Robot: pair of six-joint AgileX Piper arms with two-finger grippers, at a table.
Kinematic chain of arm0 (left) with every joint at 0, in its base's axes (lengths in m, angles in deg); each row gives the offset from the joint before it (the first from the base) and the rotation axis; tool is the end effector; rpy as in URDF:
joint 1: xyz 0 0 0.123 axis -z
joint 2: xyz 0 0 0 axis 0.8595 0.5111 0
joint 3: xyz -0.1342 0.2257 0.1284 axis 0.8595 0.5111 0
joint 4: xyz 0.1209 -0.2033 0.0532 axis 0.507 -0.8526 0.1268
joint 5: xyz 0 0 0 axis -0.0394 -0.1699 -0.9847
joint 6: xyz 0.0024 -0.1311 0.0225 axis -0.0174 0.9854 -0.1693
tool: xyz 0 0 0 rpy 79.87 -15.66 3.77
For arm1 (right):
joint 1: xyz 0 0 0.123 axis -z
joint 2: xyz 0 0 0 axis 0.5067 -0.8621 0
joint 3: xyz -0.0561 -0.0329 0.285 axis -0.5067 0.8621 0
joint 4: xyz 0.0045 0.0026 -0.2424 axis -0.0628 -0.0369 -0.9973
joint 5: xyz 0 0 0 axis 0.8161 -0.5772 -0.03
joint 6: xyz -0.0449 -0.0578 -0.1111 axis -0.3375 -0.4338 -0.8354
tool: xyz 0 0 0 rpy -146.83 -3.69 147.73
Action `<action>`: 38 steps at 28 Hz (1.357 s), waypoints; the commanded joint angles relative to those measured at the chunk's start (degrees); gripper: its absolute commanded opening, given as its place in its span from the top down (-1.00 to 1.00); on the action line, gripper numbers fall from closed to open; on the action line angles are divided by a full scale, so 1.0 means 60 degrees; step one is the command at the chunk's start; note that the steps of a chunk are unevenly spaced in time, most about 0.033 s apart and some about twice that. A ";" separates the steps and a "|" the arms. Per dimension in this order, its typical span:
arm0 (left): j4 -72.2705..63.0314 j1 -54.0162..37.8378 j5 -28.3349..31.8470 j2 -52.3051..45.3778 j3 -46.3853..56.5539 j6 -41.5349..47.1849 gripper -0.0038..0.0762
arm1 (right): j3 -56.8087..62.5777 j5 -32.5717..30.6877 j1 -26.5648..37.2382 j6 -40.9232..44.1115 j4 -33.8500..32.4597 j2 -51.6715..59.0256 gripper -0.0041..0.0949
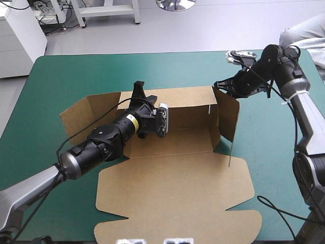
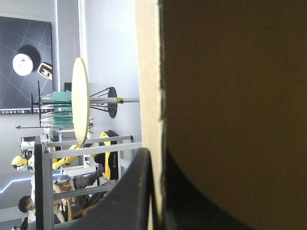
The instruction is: Fold the box
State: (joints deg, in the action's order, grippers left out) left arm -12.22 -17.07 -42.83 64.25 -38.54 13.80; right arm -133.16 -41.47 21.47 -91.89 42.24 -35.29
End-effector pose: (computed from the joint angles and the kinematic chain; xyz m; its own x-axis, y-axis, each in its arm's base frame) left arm 0.2843 -0.2185 0.3101 0.4141 0.8963 -0.1585 0.4101 -0.0282 0.9116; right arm 0.3910 0.1009 0.3149 -0.9075 -0.1343 -0.3981 -0.2557 0.9284 0.2698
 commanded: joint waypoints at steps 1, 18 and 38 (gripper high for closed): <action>-0.0047 0.0037 -0.0306 -0.0157 -0.0203 0.0142 0.93 | 0.0499 -0.0166 0.0025 -0.0408 0.0262 0.1084 0.95; -0.0045 0.0037 -0.0327 -0.0138 -0.0203 0.0142 0.93 | 0.3236 0.2015 0.0025 -0.2181 0.1252 0.2885 0.95; 0.0346 0.0054 -0.0190 -0.0138 -0.0203 0.0165 0.93 | 1.0305 0.7990 0.0025 -1.1800 0.8805 0.5916 0.95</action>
State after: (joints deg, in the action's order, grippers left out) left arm -9.87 -17.07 -43.06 64.85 -38.61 14.16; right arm -73.23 3.53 21.47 -151.54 83.19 -3.02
